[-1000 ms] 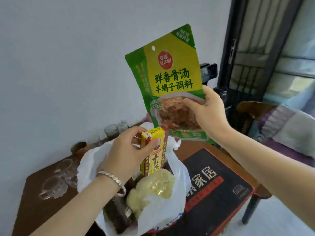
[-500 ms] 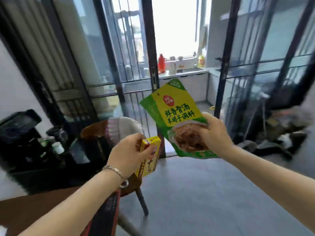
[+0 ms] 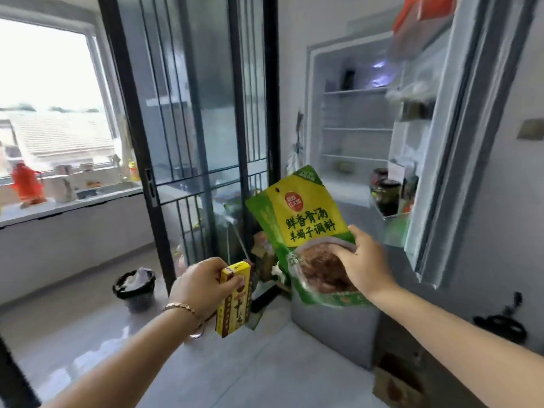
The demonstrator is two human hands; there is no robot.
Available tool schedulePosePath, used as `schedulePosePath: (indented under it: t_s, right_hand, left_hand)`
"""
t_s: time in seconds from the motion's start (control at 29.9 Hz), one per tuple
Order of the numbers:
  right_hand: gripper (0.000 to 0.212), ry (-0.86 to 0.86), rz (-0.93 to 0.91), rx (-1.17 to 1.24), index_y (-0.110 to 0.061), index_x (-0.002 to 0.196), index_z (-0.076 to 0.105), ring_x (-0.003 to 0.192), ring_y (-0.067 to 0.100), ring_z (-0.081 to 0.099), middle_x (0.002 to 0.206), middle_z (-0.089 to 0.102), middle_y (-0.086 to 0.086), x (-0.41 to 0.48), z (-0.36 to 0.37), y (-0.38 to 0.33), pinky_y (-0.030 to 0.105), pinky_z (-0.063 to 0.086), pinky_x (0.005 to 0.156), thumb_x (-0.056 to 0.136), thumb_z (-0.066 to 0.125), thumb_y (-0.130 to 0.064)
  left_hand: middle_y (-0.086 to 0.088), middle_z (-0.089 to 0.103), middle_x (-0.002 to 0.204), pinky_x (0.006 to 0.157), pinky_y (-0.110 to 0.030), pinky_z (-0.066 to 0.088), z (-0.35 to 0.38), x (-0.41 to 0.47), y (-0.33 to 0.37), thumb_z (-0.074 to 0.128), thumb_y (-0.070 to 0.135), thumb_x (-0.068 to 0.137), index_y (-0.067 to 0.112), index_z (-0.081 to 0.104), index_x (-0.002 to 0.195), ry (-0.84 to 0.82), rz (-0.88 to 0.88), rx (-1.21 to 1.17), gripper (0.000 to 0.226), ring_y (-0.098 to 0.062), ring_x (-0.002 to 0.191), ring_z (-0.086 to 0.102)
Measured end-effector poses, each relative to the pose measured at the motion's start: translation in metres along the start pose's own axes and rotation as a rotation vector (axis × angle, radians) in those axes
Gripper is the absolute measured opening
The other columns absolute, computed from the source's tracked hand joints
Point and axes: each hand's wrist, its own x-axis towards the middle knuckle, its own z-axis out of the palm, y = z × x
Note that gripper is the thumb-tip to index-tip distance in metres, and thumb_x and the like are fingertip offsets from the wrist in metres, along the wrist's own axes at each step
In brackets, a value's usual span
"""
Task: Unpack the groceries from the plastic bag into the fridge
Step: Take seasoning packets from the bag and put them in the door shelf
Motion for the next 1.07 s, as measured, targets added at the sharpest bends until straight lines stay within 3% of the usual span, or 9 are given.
schedulePosePath:
  t_s: [0.17, 0.27, 0.37, 0.47, 0.53, 0.6, 0.77, 0.9, 1.07]
  right_hand:
    - [0.020, 0.249, 0.013, -0.030, -0.007, 0.109, 0.062, 0.097, 0.016, 0.057, 0.096, 0.063, 0.000, 0.078, -0.046, 0.046, 0.017, 0.037, 0.076, 0.090, 0.060, -0.012]
    - [0.020, 0.422, -0.009, -0.034, -0.010, 0.109, 0.062, 0.093, 0.016, 0.057, 0.096, 0.062, -0.003, 0.126, -0.054, 0.057, 0.020, 0.039, 0.078, 0.090, 0.060, -0.010]
    - [0.014, 0.590, 0.015, -0.041, -0.011, 0.105, 0.060, 0.086, 0.014, 0.055, 0.089, 0.061, -0.005, 0.173, -0.057, 0.068, 0.009, 0.040, 0.062, 0.091, 0.058, -0.012]
    - [0.025, 0.760, 0.058, -0.135, -0.001, 0.114, 0.055, 0.098, 0.028, 0.059, 0.104, 0.063, 0.011, 0.213, -0.055, 0.080, 0.026, 0.049, 0.076, 0.093, 0.055, -0.016]
    - [0.019, 0.862, 0.060, -0.255, 0.002, 0.105, 0.055, 0.090, 0.036, 0.059, 0.097, 0.063, 0.020, 0.232, -0.052, 0.084, 0.038, 0.048, 0.072, 0.094, 0.054, -0.013]
    - [0.011, 0.918, 0.076, -0.409, 0.000, 0.096, 0.053, 0.079, 0.038, 0.057, 0.087, 0.062, 0.019, 0.246, -0.047, 0.085, 0.040, 0.044, 0.064, 0.094, 0.051, -0.010]
    - [0.008, 0.997, 0.158, -0.701, -0.001, 0.096, 0.050, 0.078, 0.041, 0.057, 0.087, 0.063, 0.022, 0.275, -0.046, 0.094, 0.042, 0.041, 0.058, 0.095, 0.045, -0.007]
    - [0.008, 0.996, 0.278, -0.782, -0.006, 0.086, 0.043, 0.077, 0.045, 0.057, 0.082, 0.062, 0.025, 0.283, -0.041, 0.114, 0.041, 0.036, 0.057, 0.094, 0.045, -0.005]
    - [0.010, 1.122, 0.364, -0.695, 0.003, 0.101, 0.053, 0.084, 0.046, 0.056, 0.089, 0.062, 0.029, 0.288, -0.036, 0.132, 0.042, 0.035, 0.060, 0.093, 0.048, -0.002]
  left_hand:
    - [0.006, 0.066, 0.079, 0.065, -0.029, 0.050, 0.058, 0.104, 0.067, 0.064, 0.053, 0.077, 0.027, 0.061, 0.078, -0.043, 0.135, -0.052, 0.027, -0.018, 0.080, 0.064]
    - [0.005, 0.068, 0.081, 0.066, -0.029, 0.050, 0.085, 0.165, 0.093, 0.065, 0.050, 0.078, 0.023, 0.065, 0.082, -0.047, 0.207, -0.102, 0.027, -0.017, 0.080, 0.064]
    - [0.007, 0.067, 0.081, 0.061, -0.027, 0.050, 0.111, 0.228, 0.112, 0.064, 0.050, 0.079, 0.026, 0.061, 0.080, -0.090, 0.322, -0.148, 0.025, -0.013, 0.074, 0.063]
    - [0.007, 0.064, 0.084, 0.063, -0.031, 0.055, 0.136, 0.291, 0.131, 0.062, 0.047, 0.082, 0.026, 0.058, 0.088, -0.187, 0.430, -0.221, 0.023, -0.015, 0.075, 0.064]
    - [0.007, 0.063, 0.088, 0.073, -0.033, 0.054, 0.151, 0.331, 0.147, 0.062, 0.046, 0.083, 0.029, 0.054, 0.089, -0.272, 0.518, -0.244, 0.020, -0.016, 0.083, 0.064]
    - [0.006, 0.062, 0.092, 0.078, -0.034, 0.052, 0.164, 0.364, 0.167, 0.060, 0.044, 0.084, 0.029, 0.052, 0.089, -0.378, 0.624, -0.214, 0.018, -0.018, 0.088, 0.062]
    - [0.000, 0.060, 0.110, 0.088, -0.034, 0.047, 0.193, 0.417, 0.227, 0.058, 0.031, 0.087, 0.018, 0.056, 0.110, -0.567, 0.918, -0.119, 0.027, -0.021, 0.102, 0.058]
    - [0.003, 0.037, 0.147, 0.103, -0.024, 0.031, 0.220, 0.431, 0.273, 0.062, 0.021, 0.086, 0.004, 0.058, 0.113, -0.759, 1.201, -0.143, 0.032, -0.016, 0.130, 0.038]
    - [0.008, 0.015, 0.157, 0.108, -0.026, 0.027, 0.241, 0.431, 0.305, 0.059, 0.021, 0.087, 0.005, 0.057, 0.109, -0.856, 1.389, -0.086, 0.027, -0.016, 0.140, 0.026]
